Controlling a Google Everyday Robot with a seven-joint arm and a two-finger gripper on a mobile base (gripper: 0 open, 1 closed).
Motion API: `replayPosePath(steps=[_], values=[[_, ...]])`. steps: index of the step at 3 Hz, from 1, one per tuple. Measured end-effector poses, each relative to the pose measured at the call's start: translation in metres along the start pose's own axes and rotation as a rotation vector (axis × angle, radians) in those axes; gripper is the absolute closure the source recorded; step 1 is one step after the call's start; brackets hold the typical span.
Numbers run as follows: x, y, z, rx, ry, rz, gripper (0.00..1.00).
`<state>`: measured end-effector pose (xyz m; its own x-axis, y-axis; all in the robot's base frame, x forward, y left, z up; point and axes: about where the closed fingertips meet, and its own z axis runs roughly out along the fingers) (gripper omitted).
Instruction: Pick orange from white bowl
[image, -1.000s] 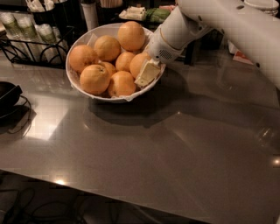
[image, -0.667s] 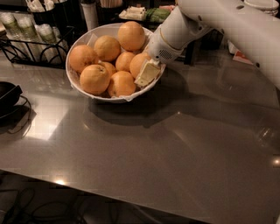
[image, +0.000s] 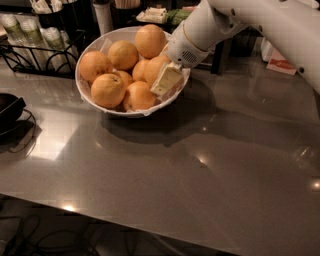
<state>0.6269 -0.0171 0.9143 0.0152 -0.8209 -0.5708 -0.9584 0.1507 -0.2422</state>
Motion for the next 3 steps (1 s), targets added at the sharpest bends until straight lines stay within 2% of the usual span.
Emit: replayPosePath(steps=[1, 2, 3], values=[[-0.022, 0.010, -0.027, 0.003, -0.051, -0.046, 1.00], [-0.054, 0.043, -0.069, -0.015, -0.131, -0.111, 1.00], [-0.054, 0.043, -0.069, -0.015, -0.131, -0.111, 1.00]])
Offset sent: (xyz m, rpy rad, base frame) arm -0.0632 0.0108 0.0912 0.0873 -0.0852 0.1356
